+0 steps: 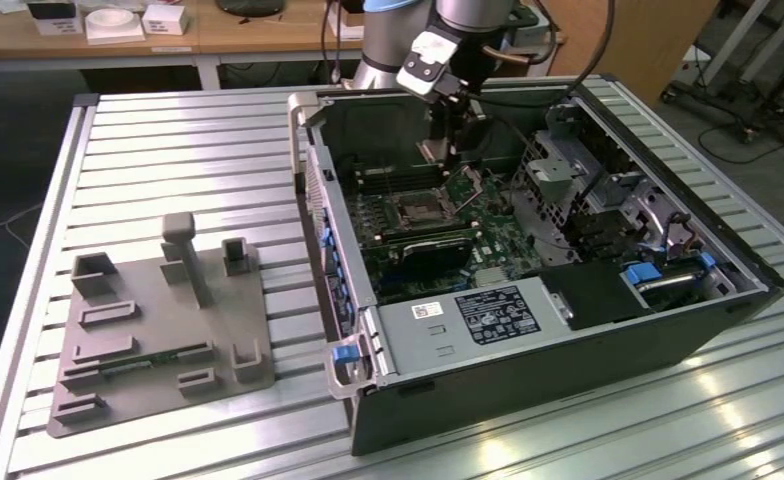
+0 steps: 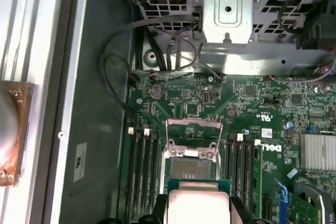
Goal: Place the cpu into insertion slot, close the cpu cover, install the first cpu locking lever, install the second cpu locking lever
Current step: 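Place the cpu into insertion slot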
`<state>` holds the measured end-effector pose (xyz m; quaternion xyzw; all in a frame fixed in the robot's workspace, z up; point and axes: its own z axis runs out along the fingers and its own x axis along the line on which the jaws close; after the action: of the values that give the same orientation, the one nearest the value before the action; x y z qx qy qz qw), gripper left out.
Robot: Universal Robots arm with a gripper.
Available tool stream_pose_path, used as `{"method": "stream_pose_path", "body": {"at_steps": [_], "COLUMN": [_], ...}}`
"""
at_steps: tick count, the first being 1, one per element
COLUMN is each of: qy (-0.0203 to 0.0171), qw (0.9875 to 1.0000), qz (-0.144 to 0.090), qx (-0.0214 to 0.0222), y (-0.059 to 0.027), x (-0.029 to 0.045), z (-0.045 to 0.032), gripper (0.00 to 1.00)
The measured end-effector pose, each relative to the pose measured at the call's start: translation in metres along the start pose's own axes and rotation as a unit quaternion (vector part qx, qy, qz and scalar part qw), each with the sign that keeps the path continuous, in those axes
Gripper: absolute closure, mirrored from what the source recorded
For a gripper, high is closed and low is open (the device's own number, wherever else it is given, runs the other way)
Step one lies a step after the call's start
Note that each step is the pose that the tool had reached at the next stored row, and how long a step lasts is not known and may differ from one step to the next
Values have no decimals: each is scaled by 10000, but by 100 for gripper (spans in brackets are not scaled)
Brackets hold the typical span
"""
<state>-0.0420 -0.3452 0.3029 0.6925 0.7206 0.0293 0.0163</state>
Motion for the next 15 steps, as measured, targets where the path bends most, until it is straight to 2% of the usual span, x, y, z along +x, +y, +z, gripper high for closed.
{"method": "stream_pose_path", "body": {"at_steps": [15], "qy": [-2], "qw": [10000], "qz": [26], "qx": [6], "y": [-8], "x": [-1], "z": [65], "gripper": [46]}}
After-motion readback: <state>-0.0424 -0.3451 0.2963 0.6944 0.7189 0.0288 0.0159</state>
